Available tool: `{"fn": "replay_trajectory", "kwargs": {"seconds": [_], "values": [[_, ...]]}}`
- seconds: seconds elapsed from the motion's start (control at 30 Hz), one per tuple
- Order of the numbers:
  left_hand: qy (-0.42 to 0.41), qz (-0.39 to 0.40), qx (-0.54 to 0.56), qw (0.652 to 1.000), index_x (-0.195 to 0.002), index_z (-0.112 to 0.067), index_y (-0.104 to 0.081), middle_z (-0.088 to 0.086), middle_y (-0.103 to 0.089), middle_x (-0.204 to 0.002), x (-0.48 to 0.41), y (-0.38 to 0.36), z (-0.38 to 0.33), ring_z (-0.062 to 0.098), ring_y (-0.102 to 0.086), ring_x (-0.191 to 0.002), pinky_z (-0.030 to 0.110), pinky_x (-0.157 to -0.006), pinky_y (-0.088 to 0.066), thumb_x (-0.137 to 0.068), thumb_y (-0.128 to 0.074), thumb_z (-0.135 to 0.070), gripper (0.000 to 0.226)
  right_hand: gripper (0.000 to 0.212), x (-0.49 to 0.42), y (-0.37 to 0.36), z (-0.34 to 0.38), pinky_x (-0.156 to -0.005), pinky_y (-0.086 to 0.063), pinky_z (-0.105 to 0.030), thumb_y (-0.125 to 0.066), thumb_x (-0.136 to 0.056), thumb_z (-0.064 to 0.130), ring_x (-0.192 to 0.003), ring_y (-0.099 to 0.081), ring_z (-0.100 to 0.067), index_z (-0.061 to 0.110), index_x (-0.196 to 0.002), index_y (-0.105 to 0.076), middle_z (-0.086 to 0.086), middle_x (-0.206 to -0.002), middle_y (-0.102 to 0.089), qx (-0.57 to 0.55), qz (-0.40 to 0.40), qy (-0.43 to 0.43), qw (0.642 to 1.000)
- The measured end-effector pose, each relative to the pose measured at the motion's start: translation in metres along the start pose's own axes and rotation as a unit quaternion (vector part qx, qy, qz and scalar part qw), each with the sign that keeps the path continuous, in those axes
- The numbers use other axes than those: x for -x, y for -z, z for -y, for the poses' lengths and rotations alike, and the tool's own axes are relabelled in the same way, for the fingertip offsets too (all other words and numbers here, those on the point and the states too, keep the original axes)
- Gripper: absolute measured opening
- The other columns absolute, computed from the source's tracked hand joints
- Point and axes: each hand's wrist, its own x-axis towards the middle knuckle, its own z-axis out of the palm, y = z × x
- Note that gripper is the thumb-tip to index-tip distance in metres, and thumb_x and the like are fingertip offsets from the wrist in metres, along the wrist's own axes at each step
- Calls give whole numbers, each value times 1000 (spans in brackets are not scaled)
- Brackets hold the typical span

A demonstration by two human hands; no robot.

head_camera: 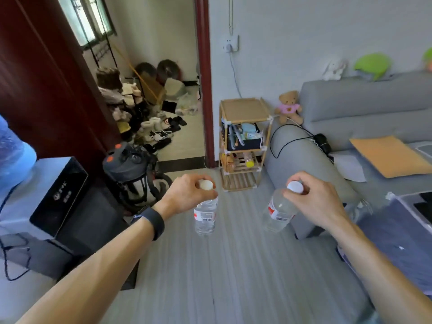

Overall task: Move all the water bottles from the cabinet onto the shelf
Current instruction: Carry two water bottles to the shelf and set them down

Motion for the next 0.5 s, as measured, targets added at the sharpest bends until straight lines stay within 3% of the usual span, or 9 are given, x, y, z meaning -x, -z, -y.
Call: {"fn": "replay_trajectory", "kwargs": {"seconds": [0.13, 0.23, 0.5], "values": [[-8, 9, 31, 999, -87, -33, -68, -7, -70, -88, -101, 3, -15, 10, -66, -82, 27, -67, -58, -75, -79, -35, 16, 12, -79, 1, -12, -57, -41, -27, -70, -75, 36, -66, -55, -7, 31, -79, -60, 19, -67, -59, -8, -5, -22, 1000], [6, 14, 46, 999, -87, -31, -69, -7, -69, -84, -179, -2, -22, 10, -64, -74, 22, -58, -53, -74, -80, -34, 17, 13, -146, -2, -29, -58, -42, -29, -70, -75, 39, -68, -57, -11, 33, -79, -60, 14, -65, -60, 7, -5, -25, 1000], [36, -4, 56, 998, -81, -35, -68, -10, -67, -75, -350, -9, -53, 4, -60, -63, 18, -55, -46, -74, -79, -36, 13, 17, -346, -1, -59, -60, -48, -35, -69, -70, 47, -68, -59, -13, 35, -76, -58, 11, -63, -62, 41, 23, 2, 999]]}}
